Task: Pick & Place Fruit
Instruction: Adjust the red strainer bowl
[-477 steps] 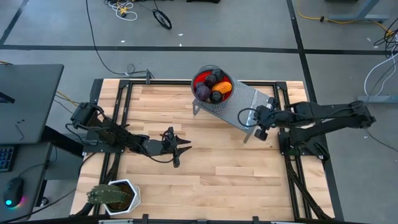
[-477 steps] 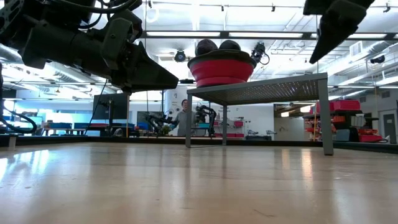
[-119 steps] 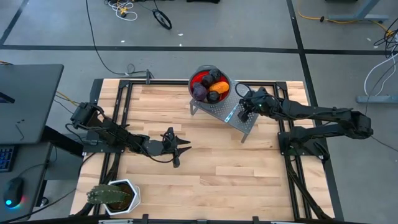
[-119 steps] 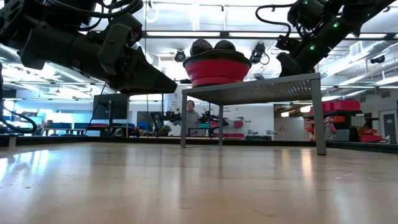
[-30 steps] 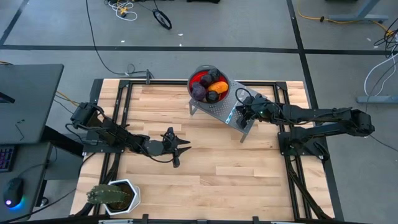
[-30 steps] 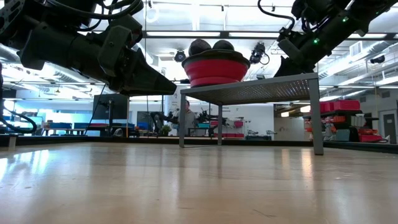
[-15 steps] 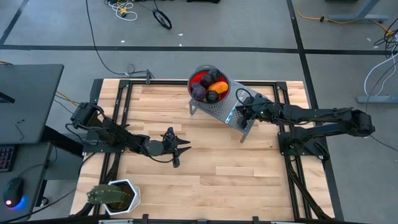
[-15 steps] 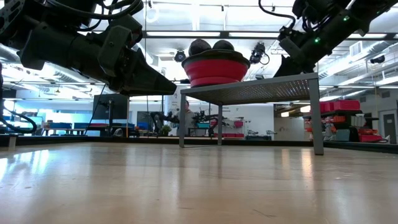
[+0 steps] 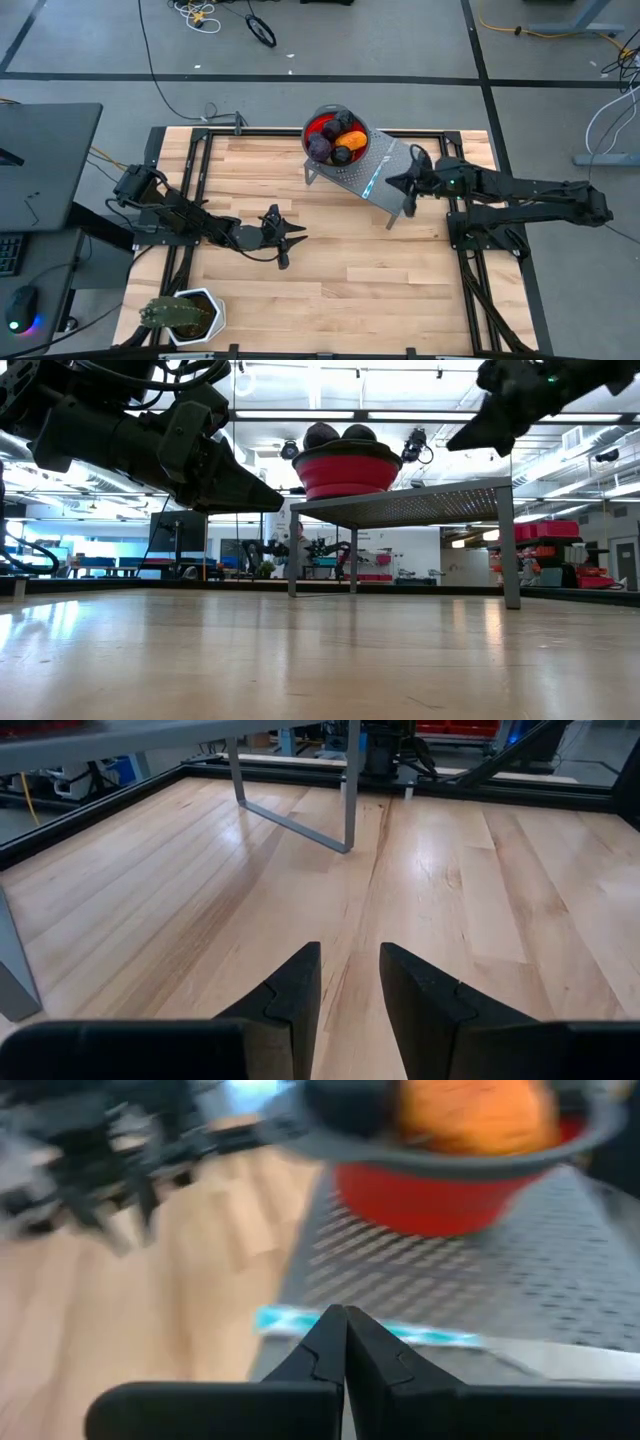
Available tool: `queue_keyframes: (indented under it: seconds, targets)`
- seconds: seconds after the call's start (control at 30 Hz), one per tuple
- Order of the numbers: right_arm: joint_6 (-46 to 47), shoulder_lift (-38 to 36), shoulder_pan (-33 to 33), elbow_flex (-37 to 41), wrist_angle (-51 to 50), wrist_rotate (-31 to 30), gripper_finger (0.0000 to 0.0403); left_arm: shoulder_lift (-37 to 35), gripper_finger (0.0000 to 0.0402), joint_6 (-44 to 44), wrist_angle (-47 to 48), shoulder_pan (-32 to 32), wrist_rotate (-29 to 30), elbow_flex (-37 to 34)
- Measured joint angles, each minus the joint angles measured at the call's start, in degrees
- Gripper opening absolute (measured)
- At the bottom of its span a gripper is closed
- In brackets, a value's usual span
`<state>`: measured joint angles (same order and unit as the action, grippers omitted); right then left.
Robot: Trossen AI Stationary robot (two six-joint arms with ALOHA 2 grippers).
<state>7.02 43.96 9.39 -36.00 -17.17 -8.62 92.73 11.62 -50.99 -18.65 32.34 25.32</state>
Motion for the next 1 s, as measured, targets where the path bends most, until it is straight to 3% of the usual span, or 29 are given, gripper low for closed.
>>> queue_keyframes:
  seconds: [0.2,0.37,0.6,0.83,1.0]
  targets:
    - [-2.3,-4.3,-3.4,4.5,3.2,6.3,0.0005,0.0,0.0113,-4.0,-6.0,0.7,0.0,0.0]
    - [-2.5,-9.0,-6.3,6.3,3.5,3.4,0.0005,-2.5,0.0113,-10.6,-12.1,2.0,-0.3,0.0]
    - [-2.8,-16.7,-10.4,9.3,3.1,-1.2,0.0005,-14.6,0.0084,-14.1,-5.5,7.3,-5.6,0.0]
    - [0.0,-21.1,-11.9,14.3,3.2,-3.3,0.0005,-24.3,0.0039,-12.9,9.3,20.9,-1.8,0.0]
    - [0.2,-21.3,-11.9,15.3,4.2,-3.3,0.0005,-24.4,0.0008,-5.9,10.3,34.3,-12.6,0.0]
